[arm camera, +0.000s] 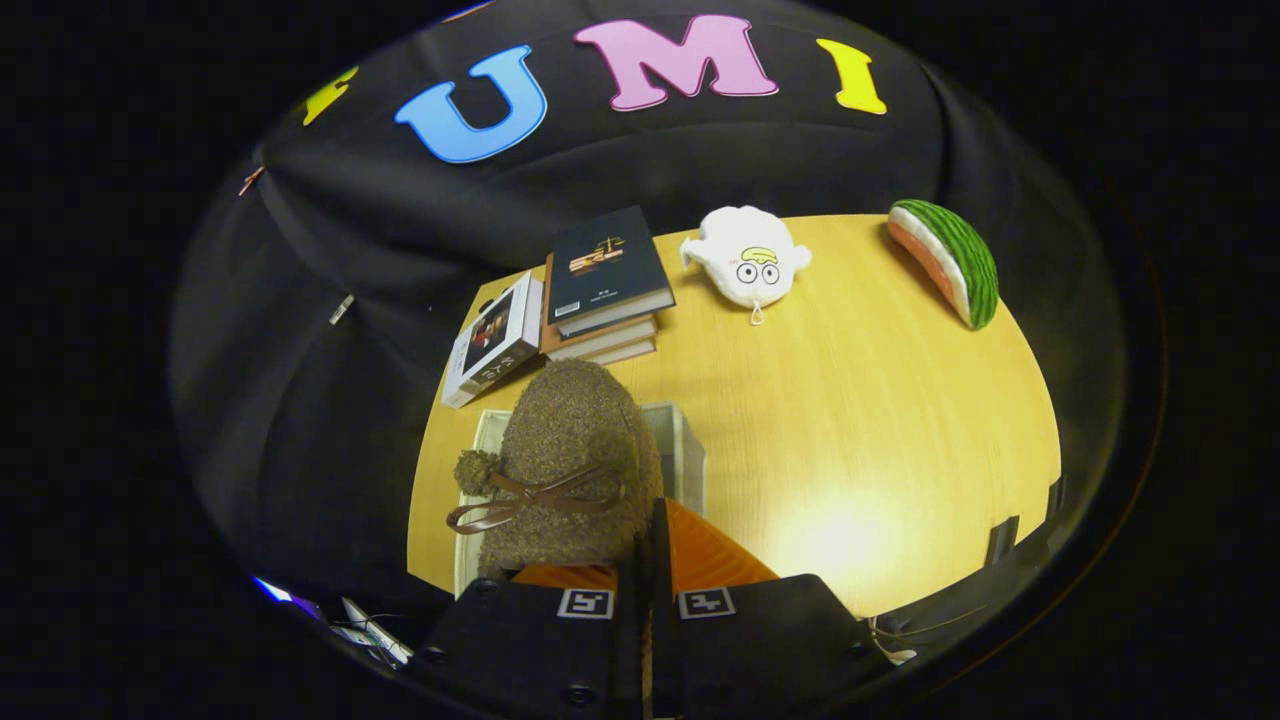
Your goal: Open the storage box then place both shoes into the box .Put the left shoe in first, then the right shoe, with the right side of both shoes facing outward in a uniform manner.
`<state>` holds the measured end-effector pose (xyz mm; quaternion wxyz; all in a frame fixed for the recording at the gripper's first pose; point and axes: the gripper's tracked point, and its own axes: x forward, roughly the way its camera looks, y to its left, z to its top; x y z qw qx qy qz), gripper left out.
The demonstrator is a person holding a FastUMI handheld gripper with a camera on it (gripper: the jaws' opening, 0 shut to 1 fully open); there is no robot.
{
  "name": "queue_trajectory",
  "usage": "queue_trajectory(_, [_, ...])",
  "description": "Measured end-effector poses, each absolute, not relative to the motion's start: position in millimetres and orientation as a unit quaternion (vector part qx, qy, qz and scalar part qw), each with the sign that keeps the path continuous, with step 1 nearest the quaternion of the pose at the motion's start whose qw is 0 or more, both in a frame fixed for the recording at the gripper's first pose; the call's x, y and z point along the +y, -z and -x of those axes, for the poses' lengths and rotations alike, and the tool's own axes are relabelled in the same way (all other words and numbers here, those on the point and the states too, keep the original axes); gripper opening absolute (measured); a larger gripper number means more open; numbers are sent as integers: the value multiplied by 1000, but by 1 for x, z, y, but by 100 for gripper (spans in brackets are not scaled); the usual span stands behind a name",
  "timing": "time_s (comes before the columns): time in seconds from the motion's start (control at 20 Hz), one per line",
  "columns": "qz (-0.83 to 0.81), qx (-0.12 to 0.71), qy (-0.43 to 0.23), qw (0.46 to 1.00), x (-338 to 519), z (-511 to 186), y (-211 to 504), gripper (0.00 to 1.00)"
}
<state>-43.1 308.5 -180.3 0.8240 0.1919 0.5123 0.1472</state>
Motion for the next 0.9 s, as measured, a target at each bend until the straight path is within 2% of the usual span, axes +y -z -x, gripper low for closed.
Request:
queue_trajectory(0.4, [-140, 557, -119, 810, 325, 61, 223, 9])
queue_trajectory(0.5, [-135, 558, -120, 810, 325, 62, 224, 13])
queue_trajectory(0.65, [-144, 561, -135, 804, 336, 70, 218, 25])
queue_trajectory(0.7, [-145, 557, -145, 805, 338, 69, 213, 32])
queue_trajectory(0.85, [-137, 543, -165, 812, 340, 68, 205, 97])
queue_trajectory(0.9, [-131, 539, -165, 815, 338, 67, 204, 99])
